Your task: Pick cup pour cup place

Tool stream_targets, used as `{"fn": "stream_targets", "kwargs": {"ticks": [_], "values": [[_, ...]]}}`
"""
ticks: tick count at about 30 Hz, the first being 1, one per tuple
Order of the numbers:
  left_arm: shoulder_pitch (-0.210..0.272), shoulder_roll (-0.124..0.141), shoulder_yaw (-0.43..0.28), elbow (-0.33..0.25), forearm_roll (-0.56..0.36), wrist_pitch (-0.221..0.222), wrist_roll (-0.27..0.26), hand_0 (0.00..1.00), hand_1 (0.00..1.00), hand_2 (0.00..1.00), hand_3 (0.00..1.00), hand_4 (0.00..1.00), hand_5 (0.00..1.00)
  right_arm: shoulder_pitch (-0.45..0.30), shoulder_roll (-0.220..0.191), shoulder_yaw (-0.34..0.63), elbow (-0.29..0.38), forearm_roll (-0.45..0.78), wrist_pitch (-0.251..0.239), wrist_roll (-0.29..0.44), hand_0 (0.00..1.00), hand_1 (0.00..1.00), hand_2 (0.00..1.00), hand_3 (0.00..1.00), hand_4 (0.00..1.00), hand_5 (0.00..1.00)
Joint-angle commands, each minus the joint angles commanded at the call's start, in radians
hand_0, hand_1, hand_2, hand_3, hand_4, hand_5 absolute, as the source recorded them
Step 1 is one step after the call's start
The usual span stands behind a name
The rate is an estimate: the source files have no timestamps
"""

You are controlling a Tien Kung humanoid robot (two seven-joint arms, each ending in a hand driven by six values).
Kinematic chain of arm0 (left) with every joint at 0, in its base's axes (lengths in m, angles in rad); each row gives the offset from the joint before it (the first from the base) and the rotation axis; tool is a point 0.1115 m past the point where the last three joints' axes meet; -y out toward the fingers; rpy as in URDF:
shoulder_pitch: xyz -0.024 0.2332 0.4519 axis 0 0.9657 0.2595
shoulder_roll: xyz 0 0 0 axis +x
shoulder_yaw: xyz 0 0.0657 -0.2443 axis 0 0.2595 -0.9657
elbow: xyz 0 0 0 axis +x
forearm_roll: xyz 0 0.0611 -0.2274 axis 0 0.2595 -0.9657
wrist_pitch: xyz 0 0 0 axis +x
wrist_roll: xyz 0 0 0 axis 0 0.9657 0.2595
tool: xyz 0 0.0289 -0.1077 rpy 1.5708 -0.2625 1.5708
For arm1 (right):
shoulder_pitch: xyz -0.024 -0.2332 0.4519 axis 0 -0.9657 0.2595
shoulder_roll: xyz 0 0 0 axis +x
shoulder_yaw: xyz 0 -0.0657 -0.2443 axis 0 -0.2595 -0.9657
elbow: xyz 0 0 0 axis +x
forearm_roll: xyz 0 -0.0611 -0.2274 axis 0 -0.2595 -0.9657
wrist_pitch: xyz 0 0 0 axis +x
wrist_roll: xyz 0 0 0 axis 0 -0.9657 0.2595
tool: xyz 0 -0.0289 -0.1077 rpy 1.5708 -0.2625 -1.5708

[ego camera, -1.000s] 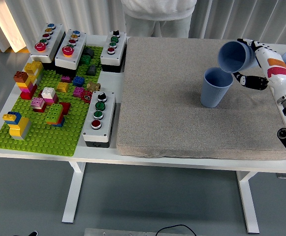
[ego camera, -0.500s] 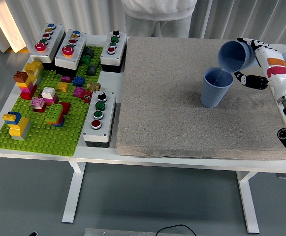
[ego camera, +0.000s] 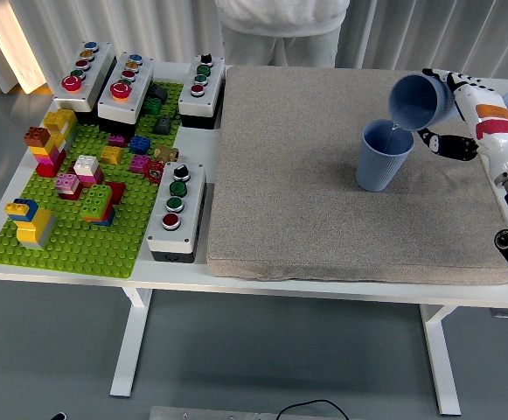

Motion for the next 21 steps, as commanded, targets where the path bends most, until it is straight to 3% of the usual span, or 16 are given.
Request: {"fn": "stream_targets", "kwargs": {"ticks": [21], "values": [[-0.003, 0.0, -0.008, 0.0, 0.007, 0.0, 0.0, 0.743, 0.777, 0.837, 0.664, 0.545, 0.931, 0.005, -0.01, -0.003, -0.015, -0.009, -0.007, -0.009, 0.808, 0.641, 0.538, 0.606, 0.544, 0.002]]}}
